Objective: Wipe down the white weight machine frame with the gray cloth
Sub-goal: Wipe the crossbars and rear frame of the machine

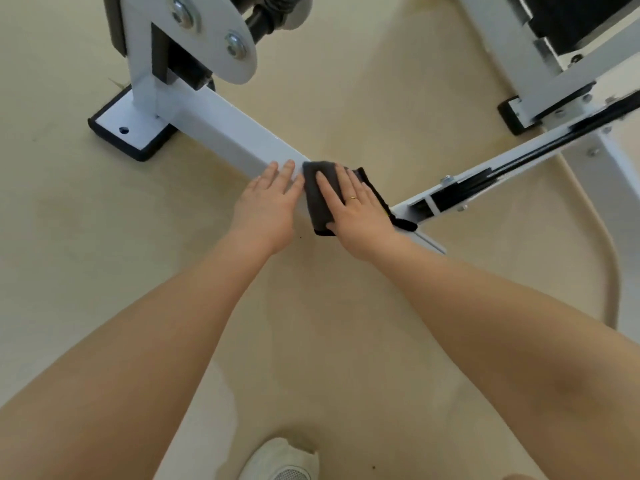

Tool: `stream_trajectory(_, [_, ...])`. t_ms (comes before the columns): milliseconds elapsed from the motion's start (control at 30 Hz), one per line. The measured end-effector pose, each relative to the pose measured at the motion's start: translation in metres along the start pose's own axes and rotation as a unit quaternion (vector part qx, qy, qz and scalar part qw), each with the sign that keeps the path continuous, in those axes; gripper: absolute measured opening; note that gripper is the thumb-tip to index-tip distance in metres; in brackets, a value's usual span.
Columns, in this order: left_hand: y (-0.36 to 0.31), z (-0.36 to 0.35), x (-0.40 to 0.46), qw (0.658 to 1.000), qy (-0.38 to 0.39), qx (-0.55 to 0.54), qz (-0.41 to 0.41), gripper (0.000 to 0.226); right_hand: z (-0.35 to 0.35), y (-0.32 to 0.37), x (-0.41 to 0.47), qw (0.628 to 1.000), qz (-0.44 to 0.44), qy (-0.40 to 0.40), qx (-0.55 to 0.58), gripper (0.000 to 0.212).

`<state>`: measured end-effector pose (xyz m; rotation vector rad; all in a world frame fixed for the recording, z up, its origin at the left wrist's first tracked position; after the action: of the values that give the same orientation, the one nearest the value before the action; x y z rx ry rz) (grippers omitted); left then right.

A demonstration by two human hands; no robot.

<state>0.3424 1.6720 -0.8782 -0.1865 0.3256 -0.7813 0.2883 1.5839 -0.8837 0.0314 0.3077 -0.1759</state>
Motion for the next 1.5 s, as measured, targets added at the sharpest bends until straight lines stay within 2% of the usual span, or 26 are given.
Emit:
stream_trajectory(133, [-0.010, 0.001, -0.001, 0.998, 0.045, 0.018, 0.044, 0.073, -0.016, -0.045, -0.073, 1.000, -0.018, -0.017, -0.015, 0.080])
stream_trajectory(200, [-0.019, 0.003, -0.001, 0.997, 0.053, -0.006, 0.050, 0.070, -0.030, -0.074, -0.116, 0.999, -0.024, 0.003, -0.031, 0.083])
stream_trajectory(300, [-0.058, 0.000, -0.010, 0.998, 0.053, 0.007, -0.042, 0.067, -0.047, -0.113, -0.163, 0.997, -0.046, 0.044, -0.052, 0.083])
stream_trajectory(433, [-0.116, -0.020, -0.030, 0.990, 0.070, 0.024, -0.121, 0.072, -0.055, -0.173, -0.219, 0.978, -0.206, 0.044, 0.002, 0.080])
stream_trajectory(533, [-0.151, -0.035, -0.034, 0.984, 0.086, 0.044, -0.150, 0.072, -0.049, -0.195, -0.222, 0.967, -0.247, 0.027, 0.049, 0.074])
stream_trajectory(633, [-0.177, -0.043, -0.033, 0.983, 0.088, 0.046, -0.156, 0.071, -0.041, -0.187, -0.196, 0.969, -0.229, 0.002, 0.093, 0.073])
stream_trajectory(733, [-0.205, -0.057, -0.041, 0.974, 0.117, 0.064, -0.182, 0.069, -0.042, -0.169, -0.187, 0.967, -0.211, -0.028, 0.140, 0.063])
stream_trajectory(867, [-0.221, -0.064, -0.042, 0.978, 0.142, 0.037, -0.148, 0.066, -0.052, -0.193, -0.218, 0.963, -0.192, -0.038, 0.187, 0.046])
stream_trajectory(1000, [-0.229, -0.068, -0.043, 0.979, 0.135, 0.086, -0.127, 0.067, -0.070, -0.264, -0.293, 0.935, -0.292, -0.031, 0.201, 0.043])
stream_trajectory(1133, [-0.244, -0.081, -0.053, 0.977, 0.153, 0.123, -0.089, 0.070, -0.086, -0.310, -0.359, 0.895, -0.398, -0.014, 0.200, 0.056])
stream_trajectory(1200, [-0.246, -0.083, -0.056, 0.979, 0.154, 0.122, -0.061, 0.070, -0.084, -0.307, -0.354, 0.899, -0.395, -0.033, 0.189, 0.067])
stream_trajectory(1267, [-0.254, -0.082, -0.058, 0.979, 0.148, 0.126, -0.061, 0.071, -0.081, -0.287, -0.328, 0.922, -0.352, -0.041, 0.158, 0.074])
stream_trajectory(1367, [-0.285, -0.084, -0.063, 0.976, 0.124, 0.129, -0.128, 0.073, -0.076, -0.244, -0.278, 0.952, -0.270, -0.059, 0.135, 0.072])
stream_trajectory(1500, [-0.332, -0.092, -0.069, 0.968, 0.110, 0.114, -0.196, 0.068, -0.073, -0.227, -0.249, 0.960, -0.210, -0.080, 0.164, 0.073])
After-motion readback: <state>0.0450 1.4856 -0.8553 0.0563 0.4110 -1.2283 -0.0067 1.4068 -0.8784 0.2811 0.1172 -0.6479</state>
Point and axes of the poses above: each hand's wrist, its own x-axis towards the middle knuckle, its own z-axis out of the back of the hand, y = z × x, the point moved 10 cm from there along x, towards the middle knuckle, and after that the axes turned 2 degrees about -y, right-handed, at the moved point
